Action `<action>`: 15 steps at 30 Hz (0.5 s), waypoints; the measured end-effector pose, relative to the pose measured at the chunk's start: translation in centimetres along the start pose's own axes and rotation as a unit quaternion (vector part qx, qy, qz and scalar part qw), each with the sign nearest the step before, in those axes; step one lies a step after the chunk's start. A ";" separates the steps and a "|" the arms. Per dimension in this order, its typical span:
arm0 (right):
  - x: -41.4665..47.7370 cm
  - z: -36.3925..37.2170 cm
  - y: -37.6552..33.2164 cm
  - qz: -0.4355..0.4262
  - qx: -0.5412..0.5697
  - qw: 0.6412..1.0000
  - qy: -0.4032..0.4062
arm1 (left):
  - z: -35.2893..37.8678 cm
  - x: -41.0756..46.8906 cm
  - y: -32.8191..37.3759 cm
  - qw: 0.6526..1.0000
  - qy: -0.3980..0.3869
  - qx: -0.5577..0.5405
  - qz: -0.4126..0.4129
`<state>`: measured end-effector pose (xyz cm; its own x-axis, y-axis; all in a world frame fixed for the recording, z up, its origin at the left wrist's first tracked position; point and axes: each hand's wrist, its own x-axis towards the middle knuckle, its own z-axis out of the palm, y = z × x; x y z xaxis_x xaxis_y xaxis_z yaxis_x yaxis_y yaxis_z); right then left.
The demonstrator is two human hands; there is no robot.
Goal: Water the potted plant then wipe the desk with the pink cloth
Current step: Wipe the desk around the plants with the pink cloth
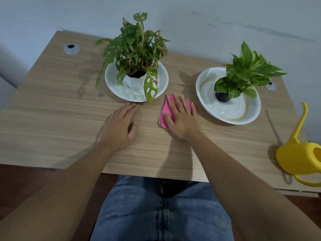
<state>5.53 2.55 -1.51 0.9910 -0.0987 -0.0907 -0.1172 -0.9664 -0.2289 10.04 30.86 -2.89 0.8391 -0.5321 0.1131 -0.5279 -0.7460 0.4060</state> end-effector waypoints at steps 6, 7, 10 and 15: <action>7.7 -1.7 1.3 0.075 0.033 0.996 -0.030 | 0.0 0.0 0.2 1.000 0.010 -0.007 -0.011; 8.9 -1.8 1.4 0.087 0.047 0.994 -0.036 | 0.0 0.1 0.2 1.000 0.013 -0.006 -0.011; 10.3 -1.8 1.2 0.105 0.065 0.991 -0.041 | -0.2 0.2 0.3 1.000 0.025 -0.009 -0.013; 5.9 -1.4 1.8 0.028 0.027 0.999 0.000 | -0.4 0.2 0.5 1.000 0.023 -0.012 -0.017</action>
<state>11.26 -0.08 -1.07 0.9828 -0.1519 -0.1052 -0.1755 -0.9454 -0.2747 10.04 30.53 -2.34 0.8622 -0.4869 0.1402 -0.4958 -0.7538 0.4312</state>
